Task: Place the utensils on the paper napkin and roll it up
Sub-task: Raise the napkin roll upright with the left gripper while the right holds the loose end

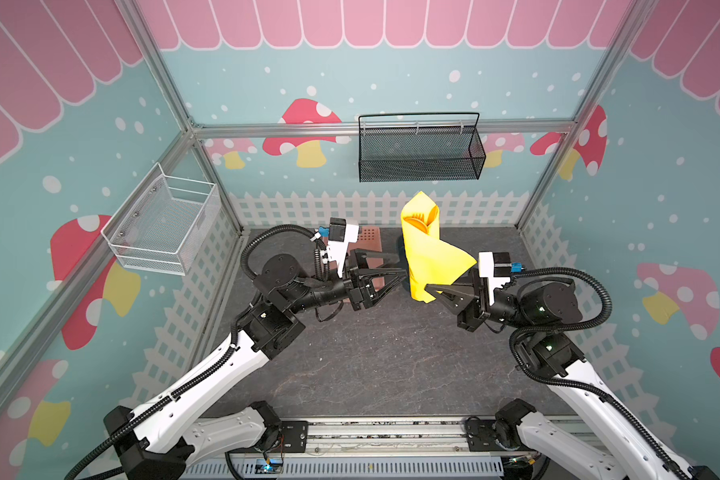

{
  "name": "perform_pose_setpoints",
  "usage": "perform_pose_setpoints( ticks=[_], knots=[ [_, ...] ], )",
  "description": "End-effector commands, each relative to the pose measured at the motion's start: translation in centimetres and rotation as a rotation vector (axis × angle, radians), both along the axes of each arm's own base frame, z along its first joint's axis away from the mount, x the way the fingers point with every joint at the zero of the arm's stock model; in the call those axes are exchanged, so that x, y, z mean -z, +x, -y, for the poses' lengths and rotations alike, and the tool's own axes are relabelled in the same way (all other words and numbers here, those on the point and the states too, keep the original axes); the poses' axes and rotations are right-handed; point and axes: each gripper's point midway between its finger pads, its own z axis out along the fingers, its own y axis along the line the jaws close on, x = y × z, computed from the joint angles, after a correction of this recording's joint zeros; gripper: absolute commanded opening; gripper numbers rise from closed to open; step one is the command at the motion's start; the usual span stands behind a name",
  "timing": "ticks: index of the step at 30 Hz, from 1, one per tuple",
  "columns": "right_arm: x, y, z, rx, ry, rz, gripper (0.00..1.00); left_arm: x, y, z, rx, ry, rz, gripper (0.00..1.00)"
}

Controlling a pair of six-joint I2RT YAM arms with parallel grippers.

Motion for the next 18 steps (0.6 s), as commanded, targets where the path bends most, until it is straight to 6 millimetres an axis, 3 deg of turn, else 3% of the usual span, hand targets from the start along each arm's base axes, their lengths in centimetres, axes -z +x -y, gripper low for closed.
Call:
perform_pose_setpoints(
  ticks=[1, 9, 18],
  knots=[
    [-0.8, -2.1, 0.0, -0.090, 0.021, 0.080, 0.00, -1.2, -0.6, 0.2, 0.028, 0.007, 0.053, 0.62],
    [-0.7, -1.9, 0.1, -0.074, 0.027, 0.041, 0.00, -2.8, -2.5, 0.3, 0.133, -0.037, 0.091, 0.62],
    [-1.2, -1.6, 0.1, -0.070, 0.038, 0.028, 0.00, -2.3, -3.0, -0.3, 0.110, -0.018, 0.116, 0.67]
  ],
)
